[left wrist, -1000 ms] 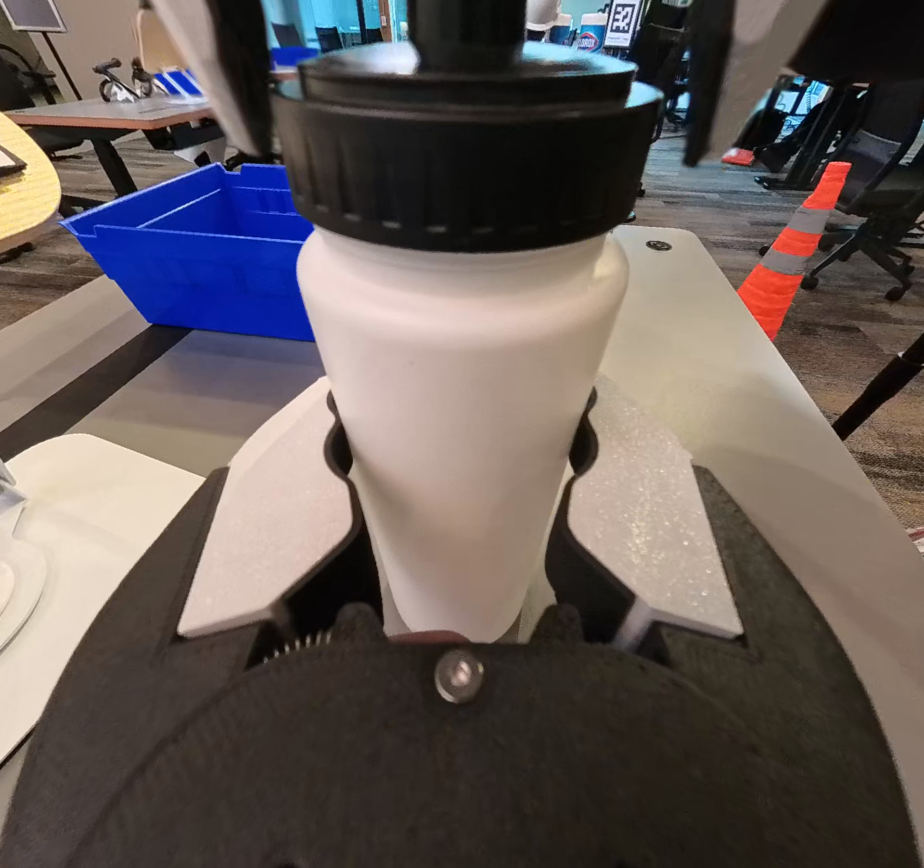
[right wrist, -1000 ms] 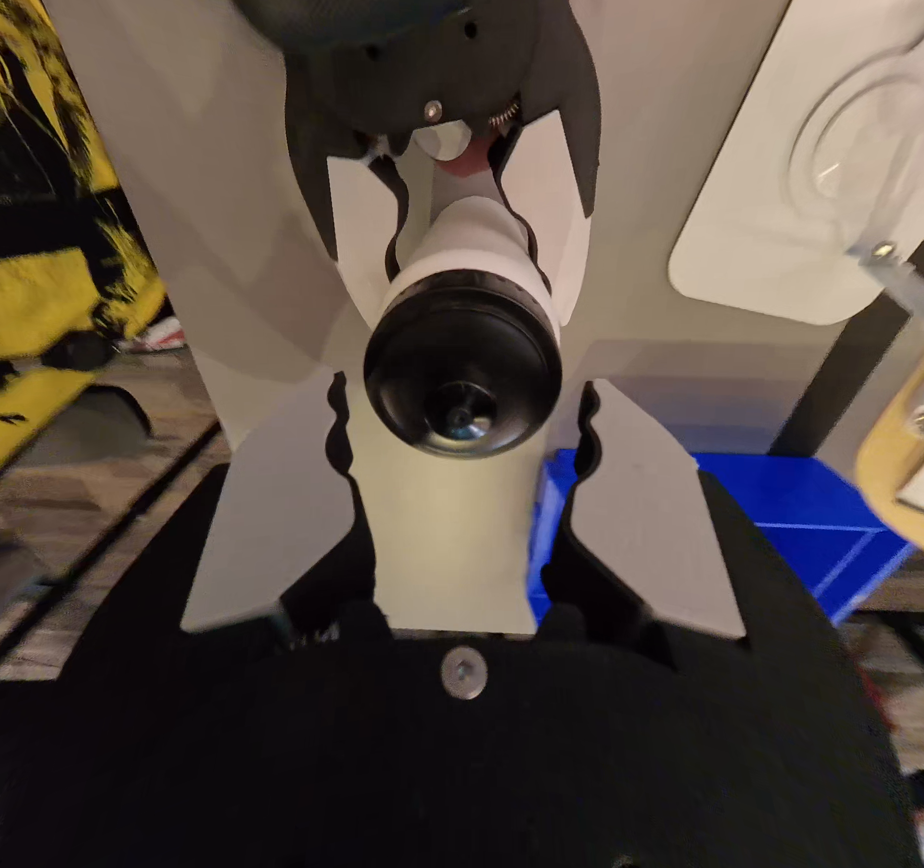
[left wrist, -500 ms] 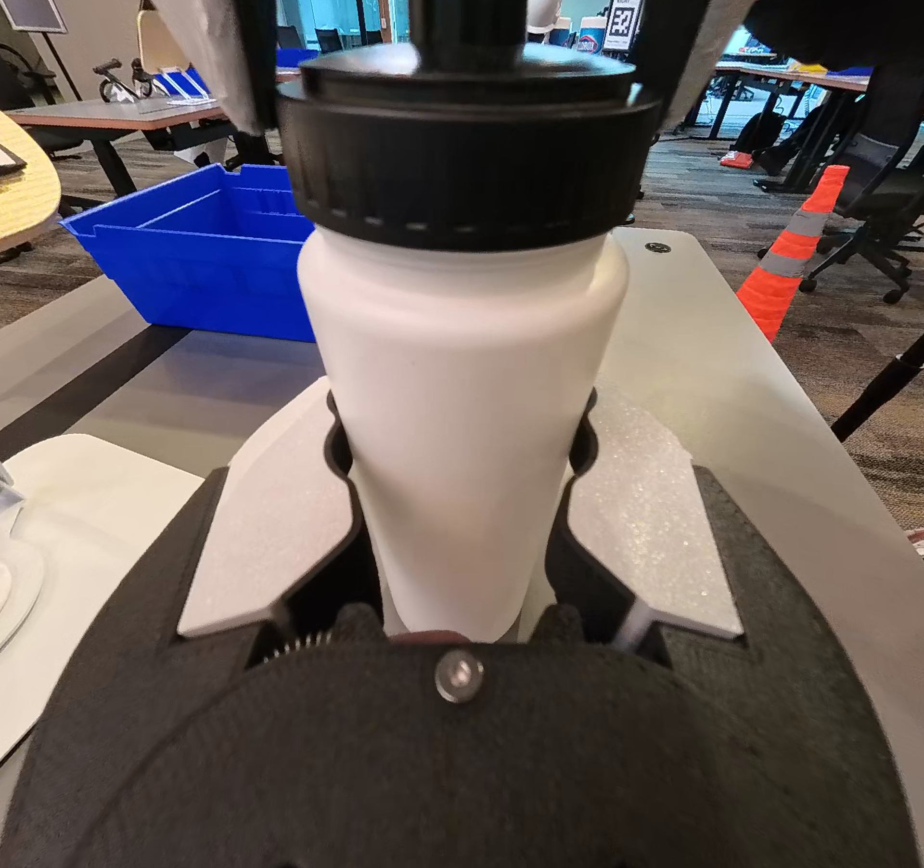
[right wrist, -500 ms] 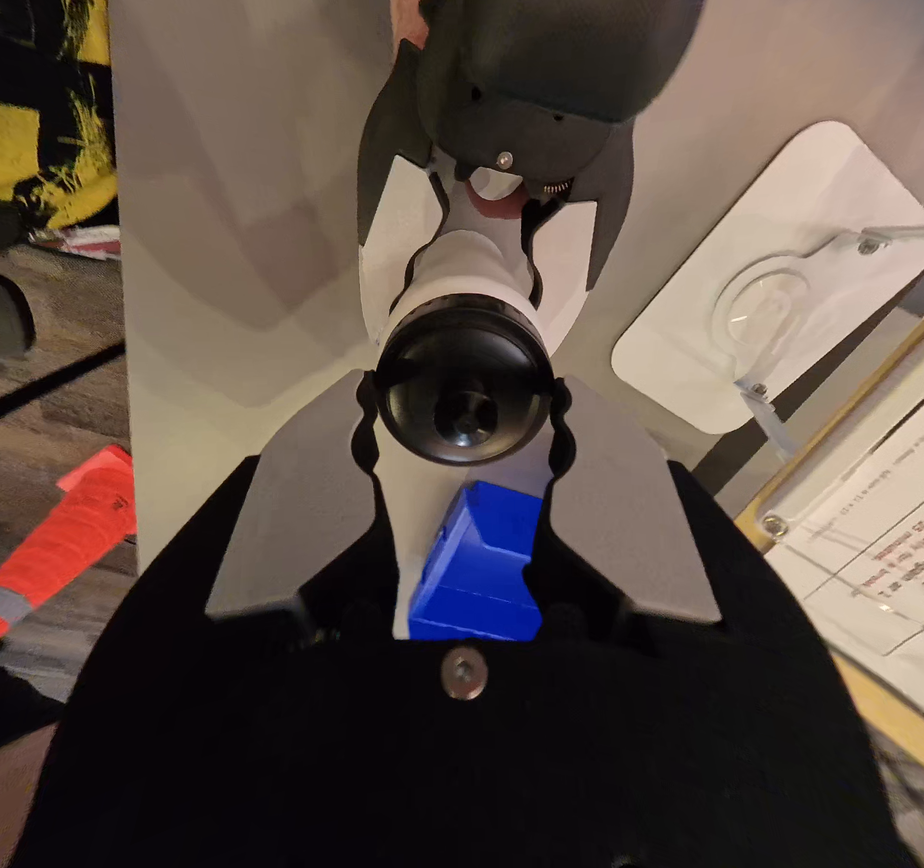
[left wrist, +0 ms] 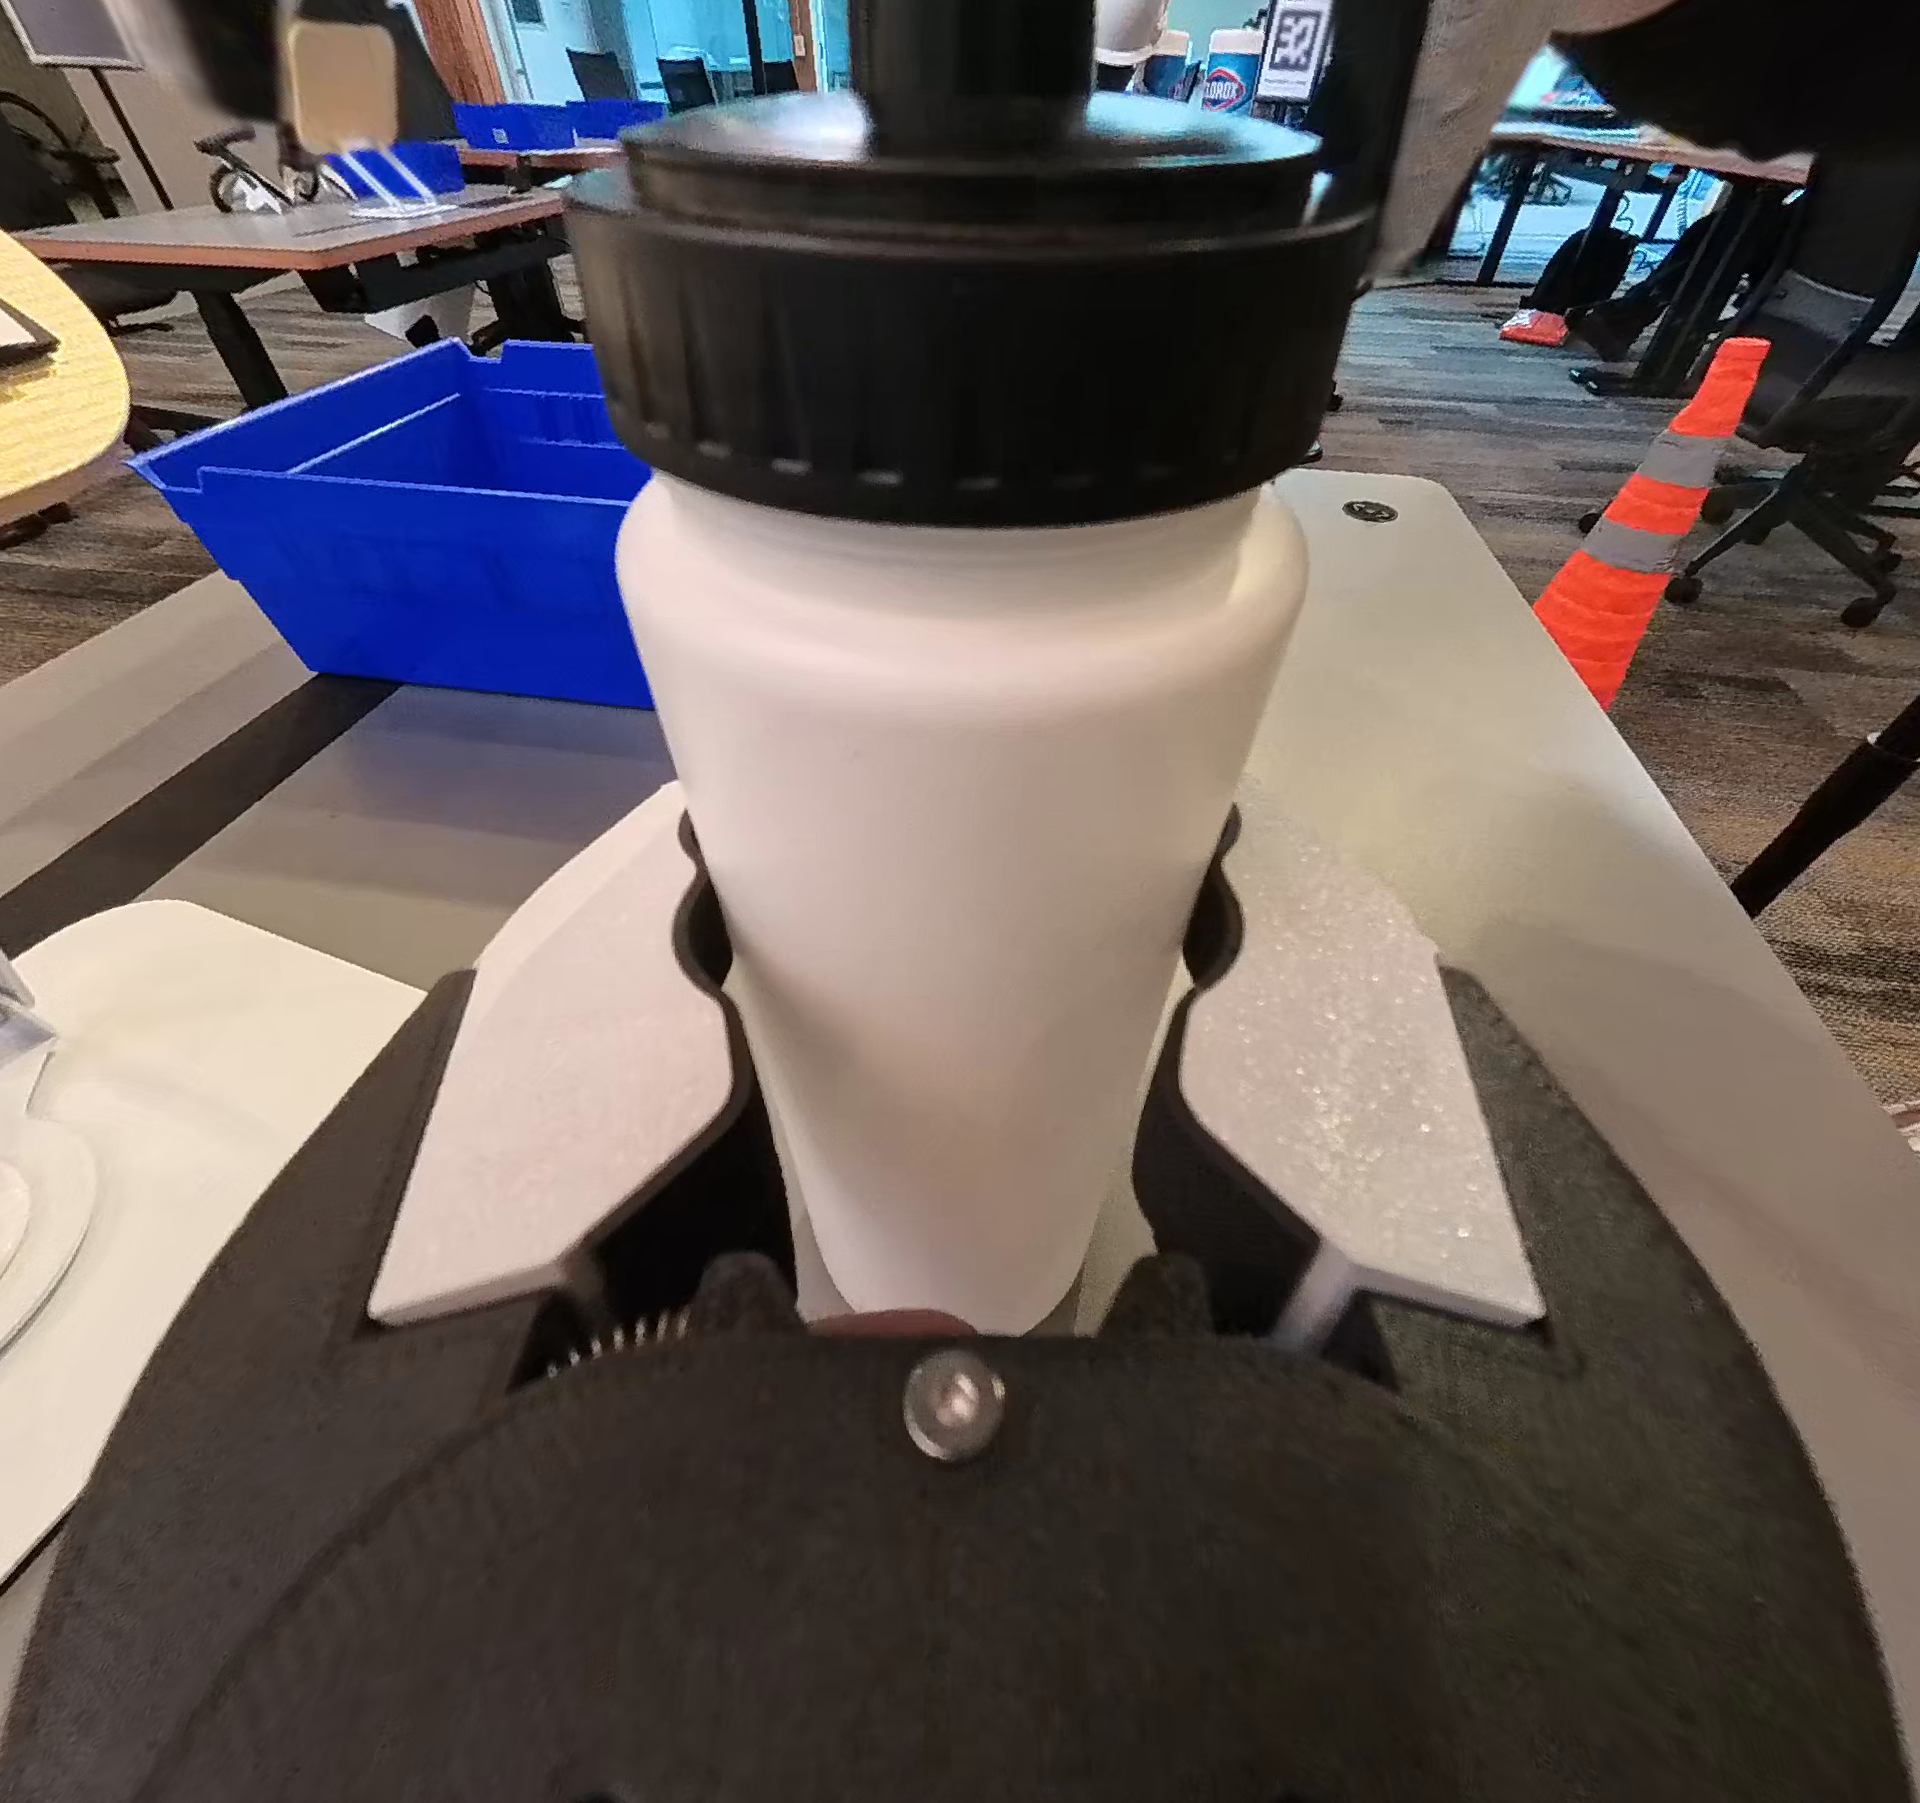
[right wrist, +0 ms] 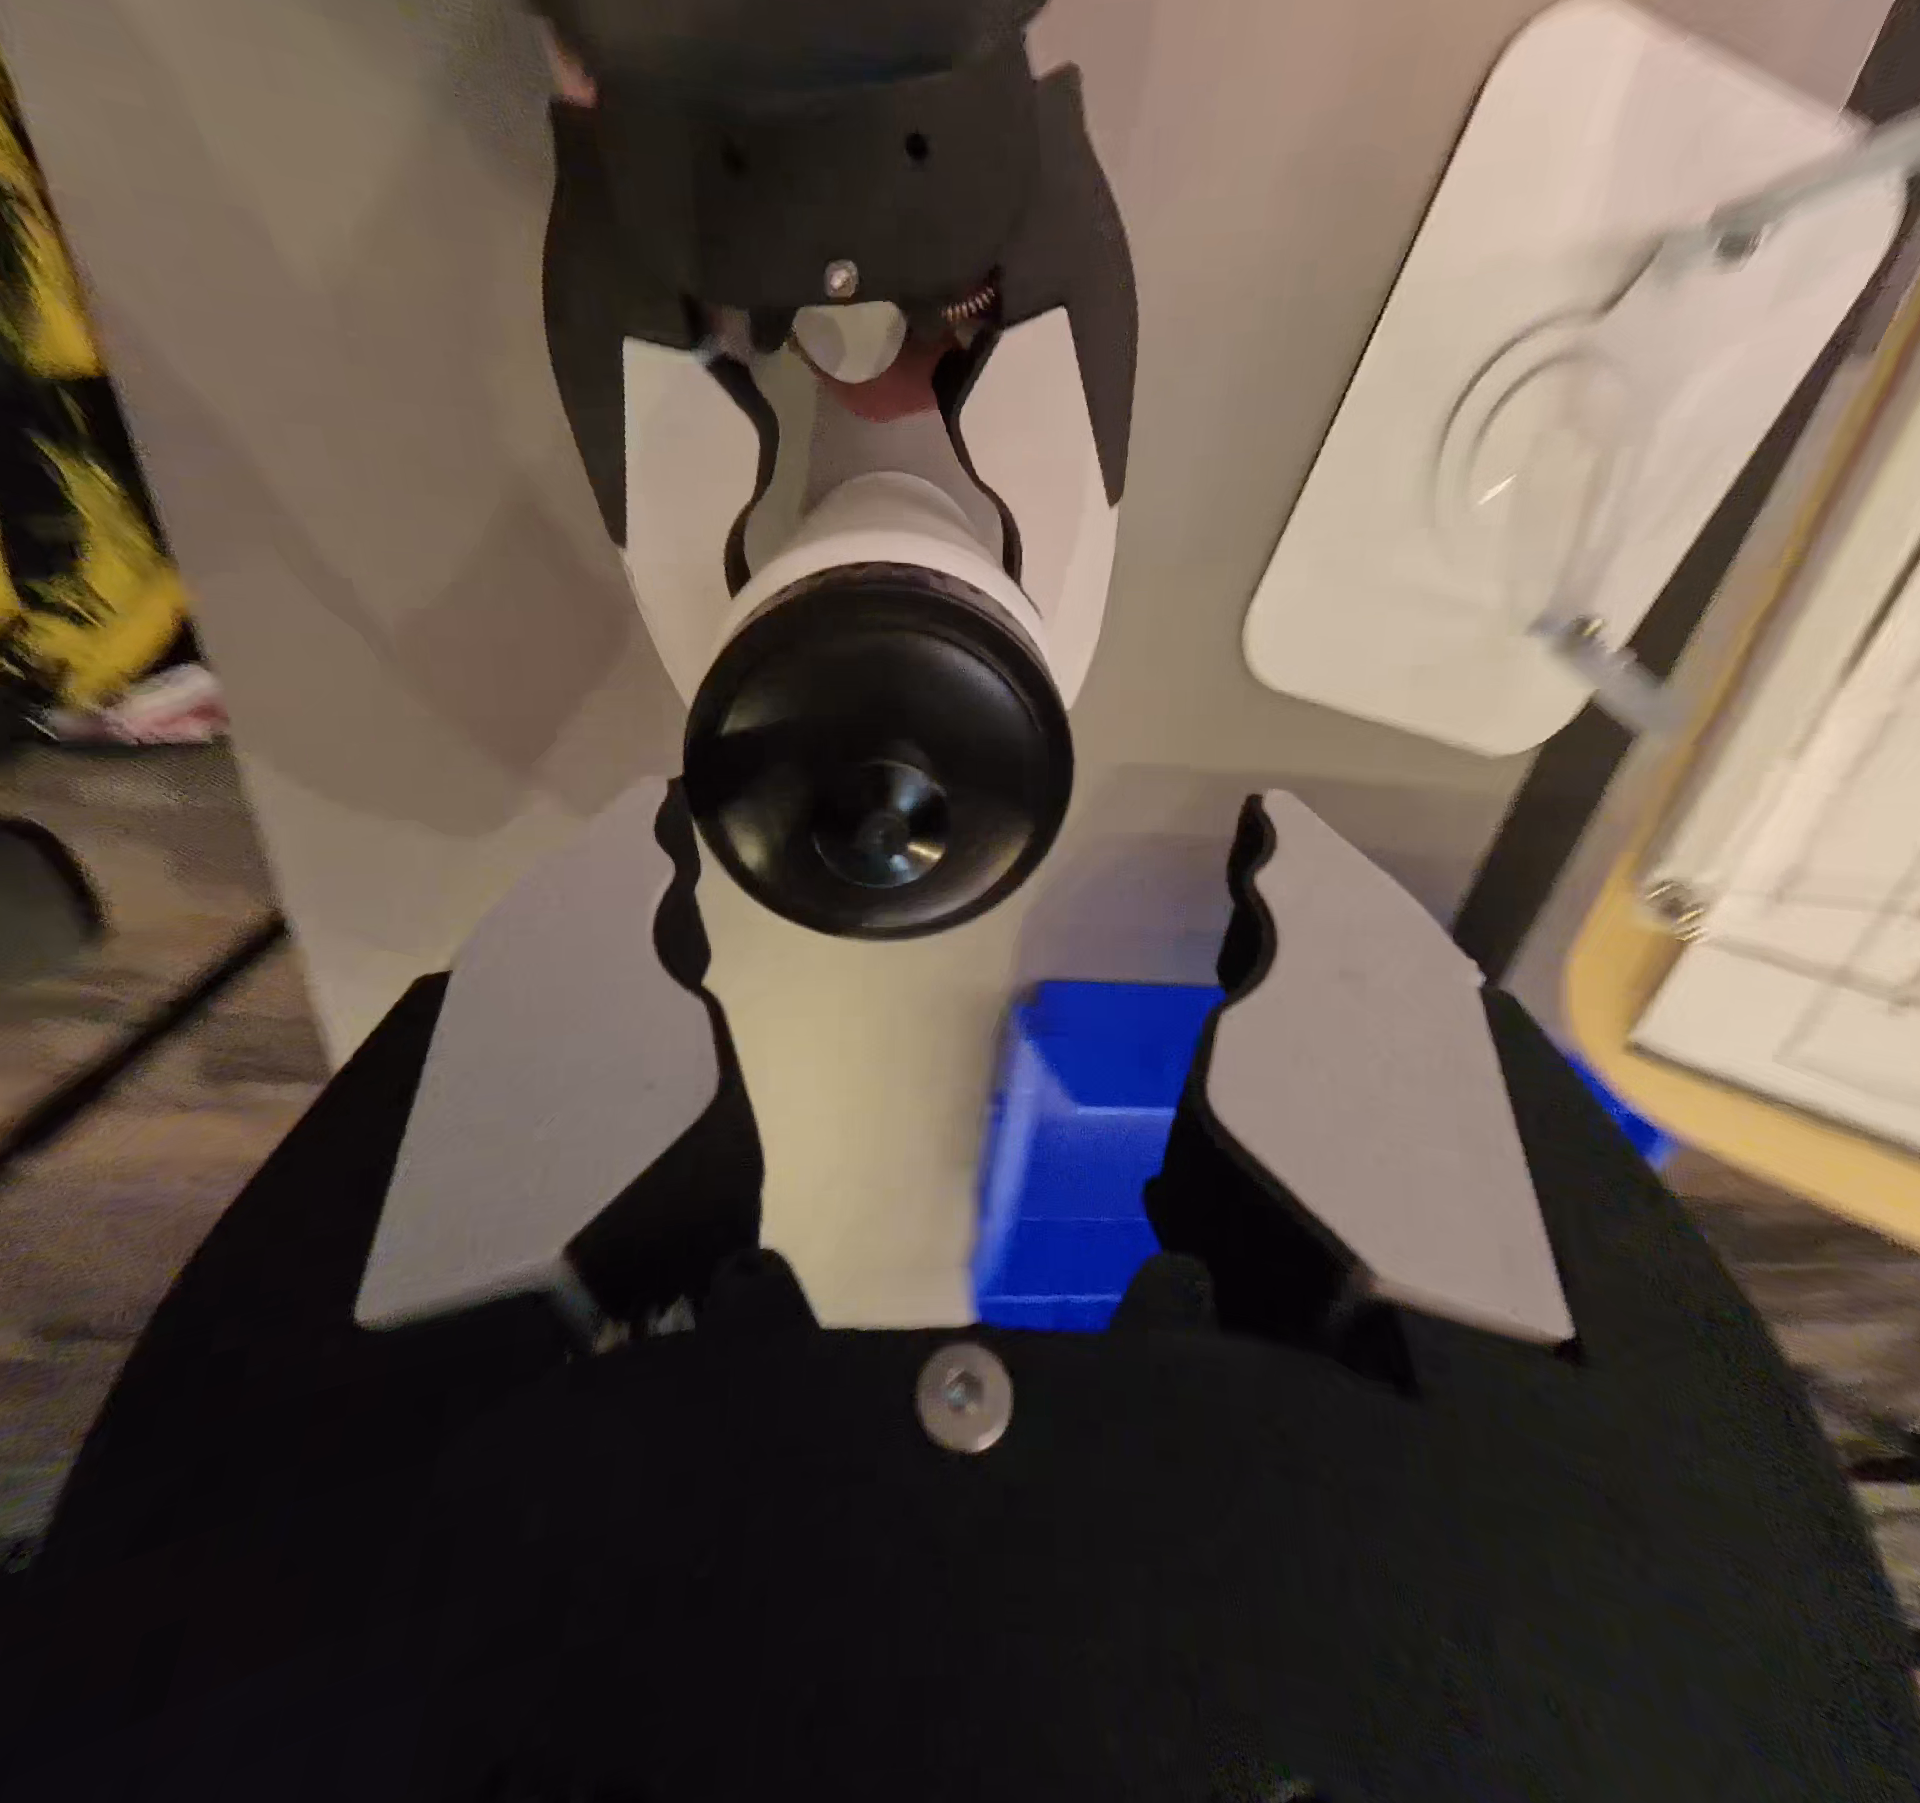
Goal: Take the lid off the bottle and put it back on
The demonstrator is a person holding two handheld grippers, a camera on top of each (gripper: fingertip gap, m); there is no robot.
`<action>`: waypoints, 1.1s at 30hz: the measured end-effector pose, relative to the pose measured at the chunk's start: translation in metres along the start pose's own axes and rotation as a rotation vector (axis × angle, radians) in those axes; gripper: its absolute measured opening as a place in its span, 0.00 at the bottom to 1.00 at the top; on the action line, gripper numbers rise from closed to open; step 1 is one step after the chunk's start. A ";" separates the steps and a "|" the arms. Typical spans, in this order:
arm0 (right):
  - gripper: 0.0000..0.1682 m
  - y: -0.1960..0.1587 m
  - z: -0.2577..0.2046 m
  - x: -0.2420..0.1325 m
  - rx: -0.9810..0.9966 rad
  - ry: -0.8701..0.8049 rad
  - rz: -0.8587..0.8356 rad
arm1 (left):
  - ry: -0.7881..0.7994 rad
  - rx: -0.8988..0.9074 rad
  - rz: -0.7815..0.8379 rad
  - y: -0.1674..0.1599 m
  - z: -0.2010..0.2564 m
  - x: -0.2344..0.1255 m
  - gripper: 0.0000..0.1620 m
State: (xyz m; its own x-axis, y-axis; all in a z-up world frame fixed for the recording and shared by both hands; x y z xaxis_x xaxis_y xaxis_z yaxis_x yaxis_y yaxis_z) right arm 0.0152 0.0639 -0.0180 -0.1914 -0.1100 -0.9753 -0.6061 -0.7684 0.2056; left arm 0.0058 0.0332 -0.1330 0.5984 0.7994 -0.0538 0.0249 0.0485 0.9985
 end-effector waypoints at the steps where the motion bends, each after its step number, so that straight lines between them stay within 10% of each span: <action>1: 0.58 0.001 0.000 -0.001 -0.078 0.005 0.004 | -0.001 0.000 0.000 0.000 0.000 0.000 0.54; 9: 0.40 0.009 -0.011 0.002 -0.266 0.125 -0.032 | -0.001 -0.002 0.002 0.000 0.000 0.000 0.54; 19: 0.41 0.006 -0.012 0.002 0.289 0.024 0.012 | 0.000 -0.001 0.000 0.000 0.000 0.000 0.54; 23: 0.57 0.002 -0.008 0.005 0.048 0.010 -0.071 | 0.000 0.001 0.001 0.000 0.000 0.000 0.54; 33: 0.43 0.006 -0.011 0.009 -0.328 0.155 -0.081 | -0.002 -0.001 0.004 0.000 0.000 0.000 0.54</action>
State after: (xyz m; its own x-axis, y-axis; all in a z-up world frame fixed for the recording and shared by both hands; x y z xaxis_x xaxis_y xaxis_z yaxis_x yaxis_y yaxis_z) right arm 0.0183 0.0509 -0.0261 -0.0187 -0.1154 -0.9931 -0.3299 -0.9370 0.1151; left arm 0.0058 0.0335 -0.1332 0.6003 0.7982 -0.0498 0.0215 0.0462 0.9987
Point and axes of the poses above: each gripper's, where its closed fingertips meet, x out along the fingers, y out of its top, z = x × y across the jaws, the point moved 5 cm from there along -x, back along the fingers, and after that the axes turned 7 degrees about z, right-handed, at the moved point
